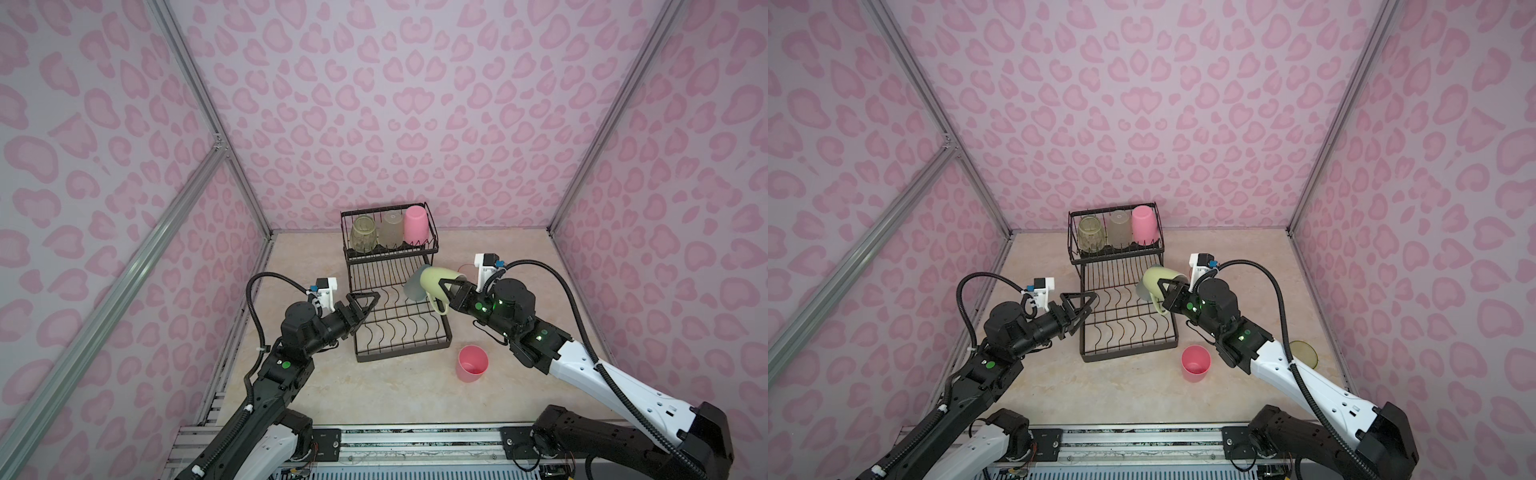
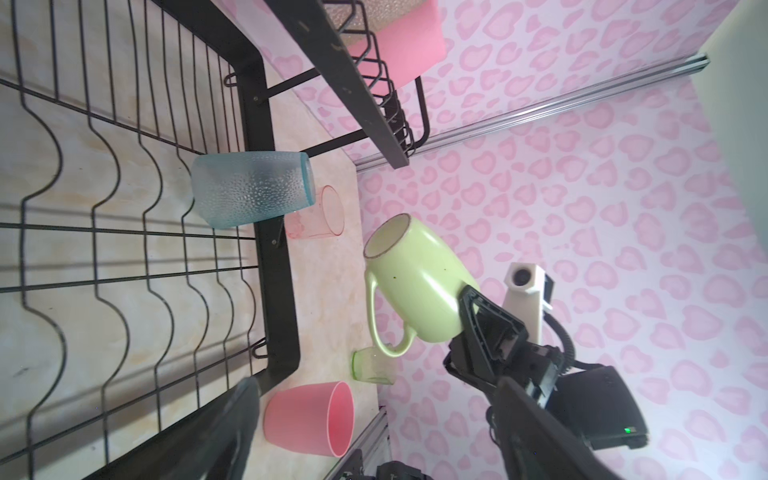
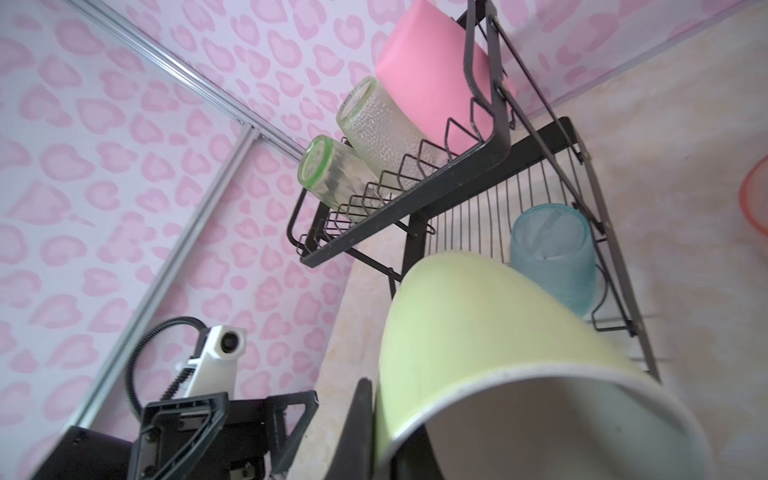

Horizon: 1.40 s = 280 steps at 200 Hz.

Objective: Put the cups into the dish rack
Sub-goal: 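Grasp the mug's handle with the left gripper while the right holds the mug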

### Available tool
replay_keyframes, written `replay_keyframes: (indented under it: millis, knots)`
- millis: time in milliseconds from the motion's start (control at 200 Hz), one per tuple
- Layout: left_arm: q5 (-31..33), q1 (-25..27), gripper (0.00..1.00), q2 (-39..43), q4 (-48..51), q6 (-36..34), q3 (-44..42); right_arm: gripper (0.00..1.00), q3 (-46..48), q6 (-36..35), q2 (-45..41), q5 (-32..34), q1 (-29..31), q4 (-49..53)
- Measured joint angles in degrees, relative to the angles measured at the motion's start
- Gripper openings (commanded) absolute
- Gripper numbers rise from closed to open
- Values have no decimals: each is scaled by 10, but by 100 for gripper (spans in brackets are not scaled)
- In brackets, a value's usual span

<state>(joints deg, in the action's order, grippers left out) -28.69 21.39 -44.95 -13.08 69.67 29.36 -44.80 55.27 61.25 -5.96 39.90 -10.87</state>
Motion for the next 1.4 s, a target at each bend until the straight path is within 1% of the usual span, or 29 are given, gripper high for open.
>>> replay_keyframes:
  millis: [75, 195, 270, 405, 645, 880, 965, 1080, 1260, 1335, 1400]
  knots:
    - [-3, 0, 86, 1, -43, 27, -13, 0, 18, 56, 6, 9, 5, -57]
    - [-5, 3, 83, 1, -102, 61, -29, 0, 26, 124, 20, 17, 16, -126]
    - [-4, 6, 79, -1, -133, 77, -40, 0, 30, 154, 24, 27, 25, -160]
    - [3, 17, 76, -19, -177, 107, -55, 0, 32, 191, 28, 51, 45, -193]
    - [5, 54, 69, -79, -242, 124, -49, 0, 30, 215, 40, 77, 70, -216]
    - [-8, 84, 63, -158, -318, 132, -35, 0, 30, 227, 50, 81, 73, -224]
    - [-10, 93, 58, -191, -352, 143, -28, 0, 30, 232, 54, 81, 72, -226]
    - [-15, 106, 55, -229, -393, 147, -16, 0, 30, 239, 60, 80, 70, -229]
    - [-24, 114, 47, -274, -441, 157, -1, 0, 29, 251, 69, 72, 66, -250]
    - [-24, 115, 46, -293, -457, 158, 7, 0, 27, 256, 72, 69, 65, -252]
    - [-24, 116, 42, -307, -475, 164, 12, 0, 25, 257, 73, 63, 63, -252]
